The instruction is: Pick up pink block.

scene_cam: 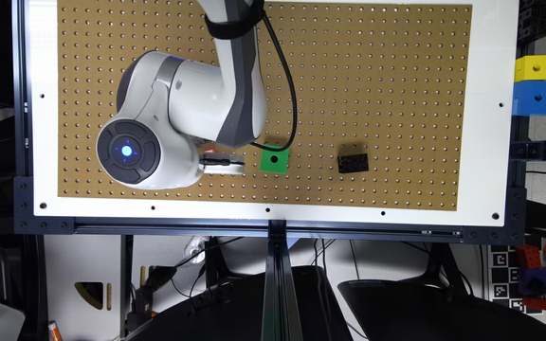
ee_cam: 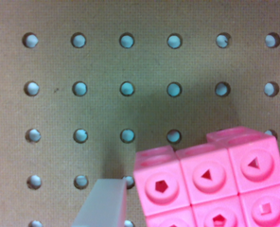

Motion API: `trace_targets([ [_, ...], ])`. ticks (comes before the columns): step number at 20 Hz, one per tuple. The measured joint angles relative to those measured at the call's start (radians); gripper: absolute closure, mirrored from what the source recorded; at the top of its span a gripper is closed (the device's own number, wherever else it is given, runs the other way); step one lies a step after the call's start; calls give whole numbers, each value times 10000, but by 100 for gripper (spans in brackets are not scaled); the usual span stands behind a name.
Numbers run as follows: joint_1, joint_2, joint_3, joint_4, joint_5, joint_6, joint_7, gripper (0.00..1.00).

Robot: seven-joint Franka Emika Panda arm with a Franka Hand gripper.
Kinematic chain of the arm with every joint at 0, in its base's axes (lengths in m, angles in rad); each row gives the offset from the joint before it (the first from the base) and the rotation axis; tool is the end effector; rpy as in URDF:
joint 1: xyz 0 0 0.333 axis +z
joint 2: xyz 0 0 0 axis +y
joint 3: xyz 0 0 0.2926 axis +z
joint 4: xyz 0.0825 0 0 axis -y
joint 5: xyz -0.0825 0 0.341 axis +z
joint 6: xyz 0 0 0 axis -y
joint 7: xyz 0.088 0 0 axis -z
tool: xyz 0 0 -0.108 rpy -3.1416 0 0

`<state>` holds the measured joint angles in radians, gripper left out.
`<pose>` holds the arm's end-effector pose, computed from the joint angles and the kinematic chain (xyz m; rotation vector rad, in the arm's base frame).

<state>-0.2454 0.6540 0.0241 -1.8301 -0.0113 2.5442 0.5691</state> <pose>0.5964 -0.1351 0.1931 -2.8837 1.1966 -0.0906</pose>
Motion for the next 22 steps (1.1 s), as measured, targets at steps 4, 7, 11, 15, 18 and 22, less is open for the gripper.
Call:
trace_targets([
  [4,-2,73,2,29,1,10,0,100],
  [7,-2,73,2,29,1,10,0,100],
  [11,-4,69,3,27,1,-6,0,100],
  [15,-4,68,3,27,1,-11,0,100],
  [18,-5,68,3,27,1,-12,0,100],
  [22,-6,-32,3,27,1,-111,0,100],
])
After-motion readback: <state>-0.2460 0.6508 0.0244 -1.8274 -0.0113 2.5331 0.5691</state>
